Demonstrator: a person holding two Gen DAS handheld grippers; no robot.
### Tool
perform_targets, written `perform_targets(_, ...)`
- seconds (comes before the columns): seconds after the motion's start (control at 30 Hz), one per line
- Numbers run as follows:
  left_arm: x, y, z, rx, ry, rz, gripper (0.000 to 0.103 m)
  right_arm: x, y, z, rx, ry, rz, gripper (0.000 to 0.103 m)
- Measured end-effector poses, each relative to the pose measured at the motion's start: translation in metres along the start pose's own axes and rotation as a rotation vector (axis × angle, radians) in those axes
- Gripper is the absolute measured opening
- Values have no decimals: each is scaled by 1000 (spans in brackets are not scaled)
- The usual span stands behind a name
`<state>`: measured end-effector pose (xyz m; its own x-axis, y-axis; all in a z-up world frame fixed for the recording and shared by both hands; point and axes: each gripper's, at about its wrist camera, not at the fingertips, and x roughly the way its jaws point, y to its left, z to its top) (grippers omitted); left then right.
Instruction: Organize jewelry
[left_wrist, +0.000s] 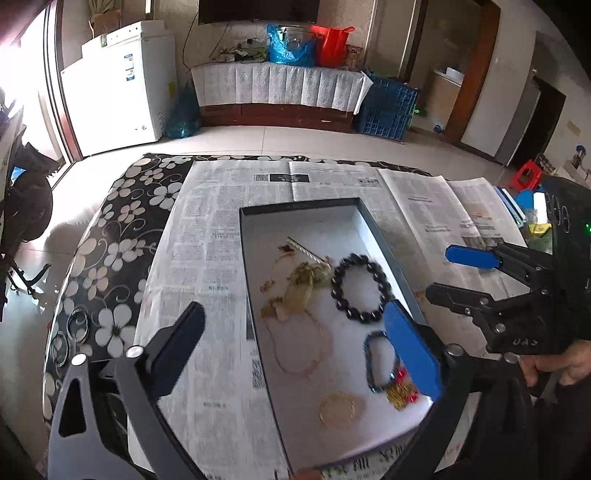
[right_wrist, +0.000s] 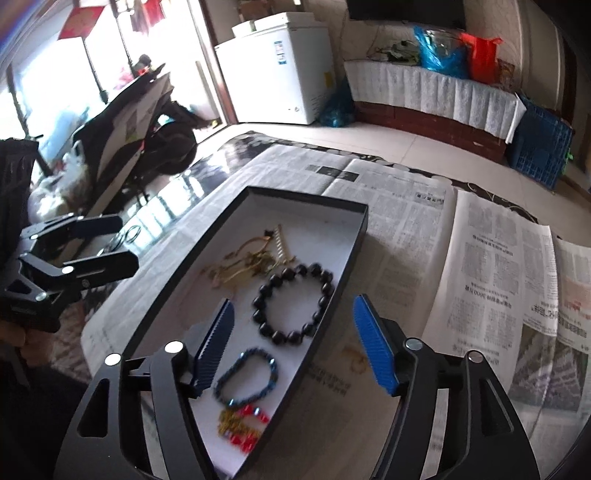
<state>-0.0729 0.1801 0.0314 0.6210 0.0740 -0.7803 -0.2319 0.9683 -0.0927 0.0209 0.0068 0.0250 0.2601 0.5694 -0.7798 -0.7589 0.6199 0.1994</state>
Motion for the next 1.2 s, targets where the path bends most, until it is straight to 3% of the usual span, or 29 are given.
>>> perform_targets(0.33,-19,-21,-46,24,50,-1,98,-37,25,-47,-102,31,-8,93)
perform_targets(0.67,-21,-30,-70,43,87,-2,98,-46,33,-80,-153,67,3,95)
perform_targets(1.2,-33,-41,-75,95,70,-24,98,-44,32,-77,-146,69,-4,96)
